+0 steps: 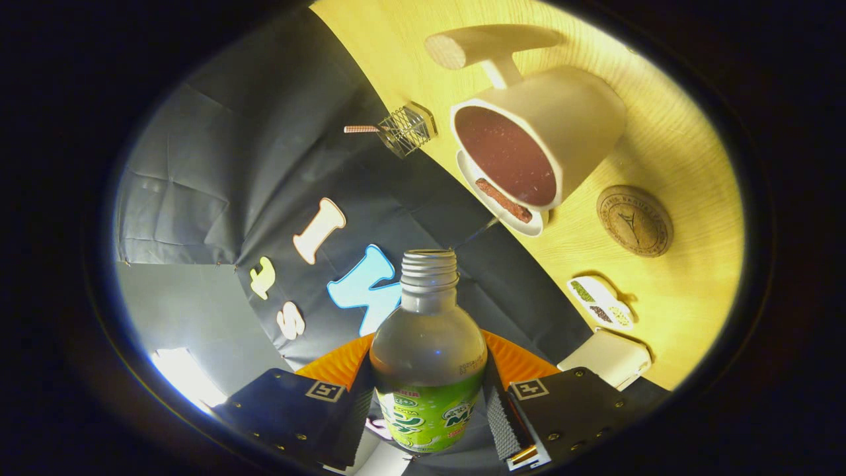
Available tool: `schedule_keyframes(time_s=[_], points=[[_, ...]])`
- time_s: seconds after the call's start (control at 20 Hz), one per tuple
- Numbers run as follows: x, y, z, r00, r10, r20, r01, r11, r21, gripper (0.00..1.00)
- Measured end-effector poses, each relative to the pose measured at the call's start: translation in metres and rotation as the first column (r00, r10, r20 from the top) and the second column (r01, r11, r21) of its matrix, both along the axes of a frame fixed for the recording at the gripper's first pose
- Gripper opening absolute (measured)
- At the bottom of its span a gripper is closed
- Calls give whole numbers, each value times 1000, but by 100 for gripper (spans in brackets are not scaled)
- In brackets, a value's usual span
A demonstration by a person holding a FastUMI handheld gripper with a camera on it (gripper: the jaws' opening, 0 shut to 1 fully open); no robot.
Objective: Take the bottle from table, then pour the juice into the cup, finally place the bottle on the coaster
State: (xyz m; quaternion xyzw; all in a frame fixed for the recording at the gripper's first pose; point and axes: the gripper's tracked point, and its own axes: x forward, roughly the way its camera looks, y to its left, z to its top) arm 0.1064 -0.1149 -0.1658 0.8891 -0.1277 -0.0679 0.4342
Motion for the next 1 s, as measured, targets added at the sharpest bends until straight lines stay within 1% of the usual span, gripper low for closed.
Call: schedule_keyframes(time_s=[0.35, 0.5, 1.0], points=[[-1, -9, -32, 998, 4, -59, -6, 999, -42, 76], [-4, -13, -37, 998, -1, -65, -3, 999, -54, 76], [-4, -14, -48, 996, 15, -92, -27, 991, -128, 76]])
